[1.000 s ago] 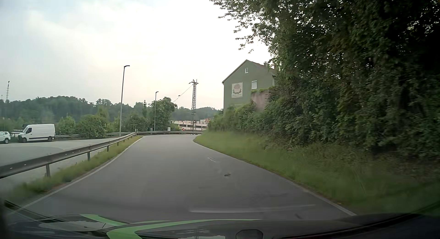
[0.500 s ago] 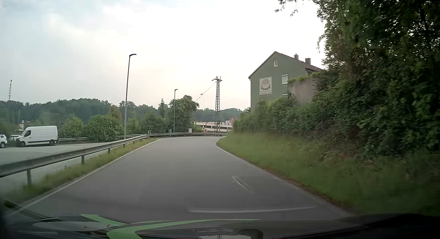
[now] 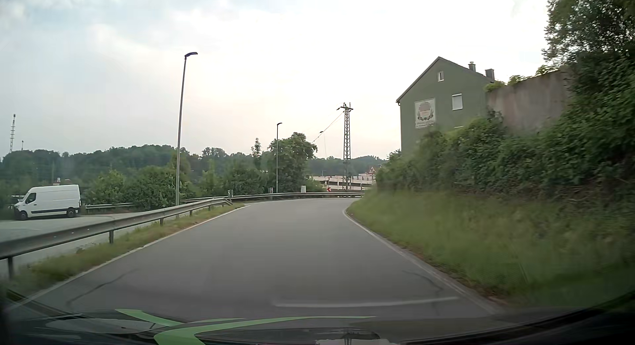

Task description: Follow the waypoints while adhering to traffic rules and regulations

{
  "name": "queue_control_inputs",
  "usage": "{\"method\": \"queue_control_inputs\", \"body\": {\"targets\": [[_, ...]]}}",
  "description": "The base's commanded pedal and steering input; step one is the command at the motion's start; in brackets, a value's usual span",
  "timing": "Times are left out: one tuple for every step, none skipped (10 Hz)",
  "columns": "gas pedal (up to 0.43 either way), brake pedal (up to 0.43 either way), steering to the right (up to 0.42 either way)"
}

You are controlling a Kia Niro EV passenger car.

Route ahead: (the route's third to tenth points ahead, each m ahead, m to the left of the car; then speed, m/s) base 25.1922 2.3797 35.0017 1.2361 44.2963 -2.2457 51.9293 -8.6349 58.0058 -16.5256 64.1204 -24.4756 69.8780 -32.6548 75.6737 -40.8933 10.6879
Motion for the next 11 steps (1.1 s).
{"method": "queue_control_inputs", "body": {"targets": [[0.028,0.000,-0.059],[0.028,0.000,-0.051],[0.028,0.000,-0.042],[0.028,0.000,-0.034],[0.028,0.000,-0.022],[0.028,0.000,-0.015],[0.028,0.000,-0.012],[0.028,0.000,-0.011],[0.028,0.000,-0.009],[0.028,0.000,-0.008],[0.028,0.000,-0.006]]}}
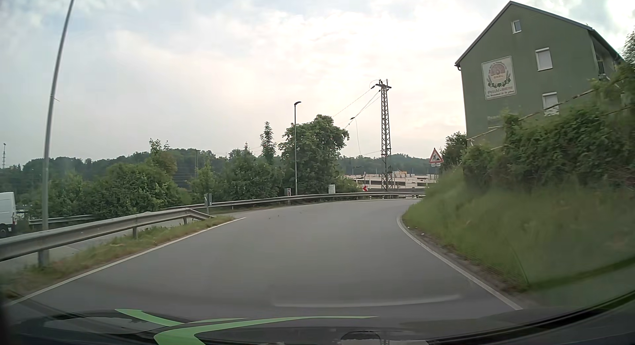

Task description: Follow the waypoints while adhering to traffic rules and regulations

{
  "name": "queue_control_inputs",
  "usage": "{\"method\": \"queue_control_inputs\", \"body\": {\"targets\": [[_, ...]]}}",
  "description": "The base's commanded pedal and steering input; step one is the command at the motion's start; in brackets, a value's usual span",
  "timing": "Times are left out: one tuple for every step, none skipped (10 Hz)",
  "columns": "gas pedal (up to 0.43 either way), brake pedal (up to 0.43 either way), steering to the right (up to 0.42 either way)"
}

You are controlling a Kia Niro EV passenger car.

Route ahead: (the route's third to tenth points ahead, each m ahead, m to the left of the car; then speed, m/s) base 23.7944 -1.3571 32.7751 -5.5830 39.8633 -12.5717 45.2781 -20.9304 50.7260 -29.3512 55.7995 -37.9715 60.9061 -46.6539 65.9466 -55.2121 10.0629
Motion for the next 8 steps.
{"method": "queue_control_inputs", "body": {"targets": [[0.028,0.000,-0.005],[0.028,0.000,-0.001],[0.028,0.000,0.007],[0.028,0.000,0.016],[0.028,0.000,0.024],[0.028,0.000,0.031],[0.028,0.000,0.037],[0.028,0.000,0.042]]}}
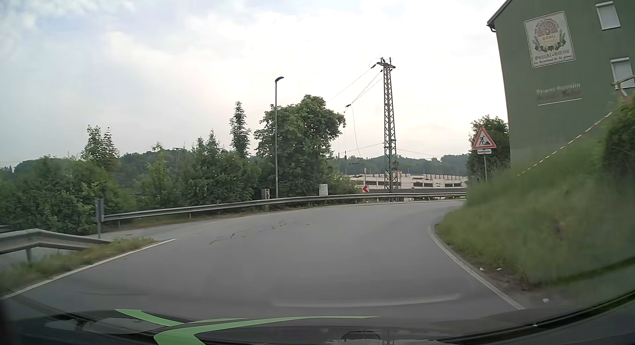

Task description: Follow the waypoints while adhering to traffic rules and regulations

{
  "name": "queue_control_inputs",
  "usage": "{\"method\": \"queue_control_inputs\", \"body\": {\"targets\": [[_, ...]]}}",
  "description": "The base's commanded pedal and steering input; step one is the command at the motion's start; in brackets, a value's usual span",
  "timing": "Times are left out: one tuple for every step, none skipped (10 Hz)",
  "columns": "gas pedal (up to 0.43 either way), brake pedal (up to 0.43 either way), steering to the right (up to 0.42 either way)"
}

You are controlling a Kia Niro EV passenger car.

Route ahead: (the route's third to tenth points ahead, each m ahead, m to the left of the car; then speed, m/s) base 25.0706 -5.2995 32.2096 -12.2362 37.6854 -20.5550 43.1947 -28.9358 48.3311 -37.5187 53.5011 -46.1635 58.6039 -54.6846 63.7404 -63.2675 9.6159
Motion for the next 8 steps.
{"method": "queue_control_inputs", "body": {"targets": [[0.028,0.000,0.046],[0.028,0.000,0.050],[0.028,0.000,0.054],[0.028,0.000,0.058],[0.028,0.000,0.063],[0.028,0.000,0.067],[0.028,0.000,0.073],[0.028,0.000,0.083]]}}
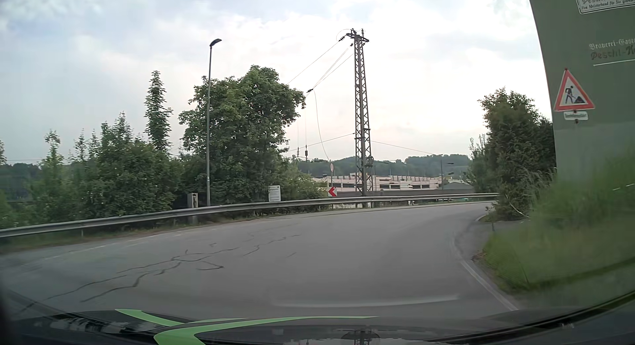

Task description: Follow the waypoints while adhering to traffic rules and regulations

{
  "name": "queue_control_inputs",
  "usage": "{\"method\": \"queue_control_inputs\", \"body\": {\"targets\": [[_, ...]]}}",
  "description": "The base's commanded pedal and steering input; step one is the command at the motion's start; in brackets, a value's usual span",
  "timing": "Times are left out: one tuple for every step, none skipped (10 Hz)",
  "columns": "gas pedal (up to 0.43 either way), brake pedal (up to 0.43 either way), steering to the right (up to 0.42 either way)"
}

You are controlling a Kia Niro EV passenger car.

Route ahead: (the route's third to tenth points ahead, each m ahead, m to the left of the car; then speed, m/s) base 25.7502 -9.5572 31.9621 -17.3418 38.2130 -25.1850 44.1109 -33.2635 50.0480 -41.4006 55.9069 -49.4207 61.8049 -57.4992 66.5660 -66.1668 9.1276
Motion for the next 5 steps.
{"method": "queue_control_inputs", "body": {"targets": [[0.028,0.000,0.091],[0.028,0.000,0.101],[0.028,0.000,0.106],[0.028,0.000,0.115],[0.039,0.000,0.121]]}}
